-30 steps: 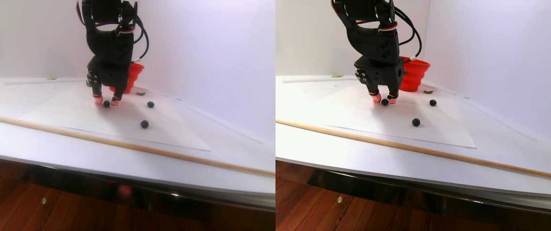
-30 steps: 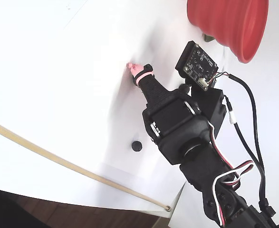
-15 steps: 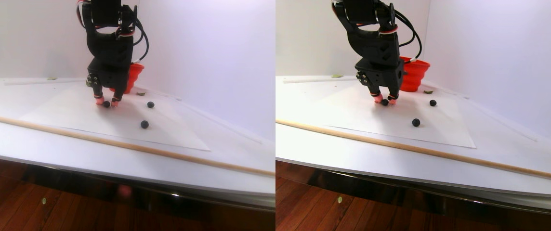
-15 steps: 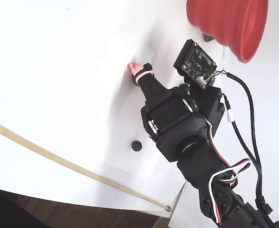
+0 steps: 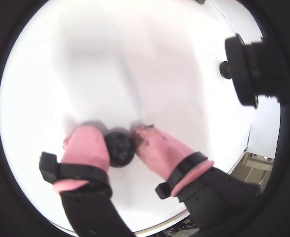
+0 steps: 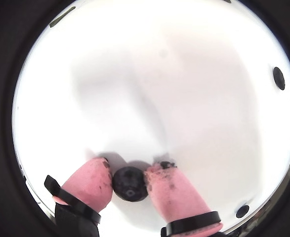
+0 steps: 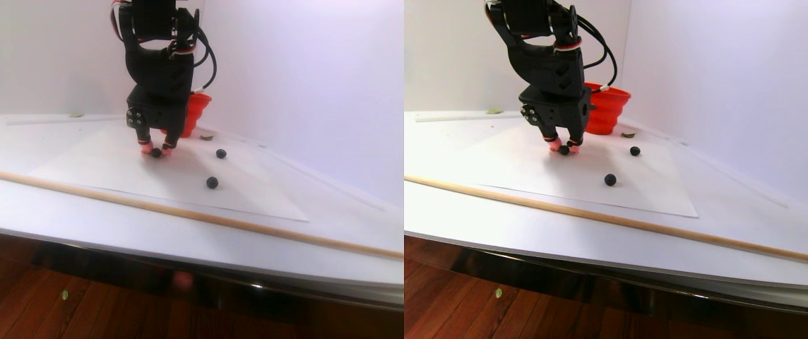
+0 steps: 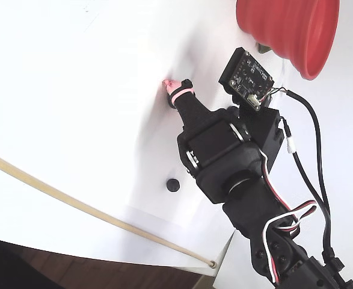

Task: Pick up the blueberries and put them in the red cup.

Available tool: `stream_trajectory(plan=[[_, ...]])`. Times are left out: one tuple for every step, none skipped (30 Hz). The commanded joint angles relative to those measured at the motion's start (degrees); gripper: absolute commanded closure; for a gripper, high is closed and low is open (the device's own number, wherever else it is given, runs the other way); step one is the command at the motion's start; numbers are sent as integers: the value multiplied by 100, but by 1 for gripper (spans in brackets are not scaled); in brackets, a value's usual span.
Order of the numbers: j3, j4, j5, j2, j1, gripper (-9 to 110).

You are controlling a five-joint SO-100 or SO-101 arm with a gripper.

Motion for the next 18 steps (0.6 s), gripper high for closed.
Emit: stream_trajectory(plan=[[-9, -26, 53, 255, 18, 90], [9, -9, 53, 281, 9, 90], [35, -9, 44, 316, 9, 90], [44, 0, 26, 343, 9, 90], [53, 9, 18, 378, 0, 90], [62, 35, -9, 422, 0, 90], [62, 70, -26, 475, 0, 90], [70, 97, -44, 527, -9, 90], [88, 114, -62, 598, -9, 90], [105, 149, -97, 677, -9, 90], [114, 185, -114, 747, -18, 90], [132, 211, -141, 826, -26, 90], [141, 229, -167, 896, -26, 90], [141, 255, -193, 958, -26, 90], [141, 299, -211, 1020, -35, 90], [141, 334, -229, 1090, -35, 90], [149, 360, -246, 1151, -44, 90], [149, 387, -272, 1204, -53, 90]])
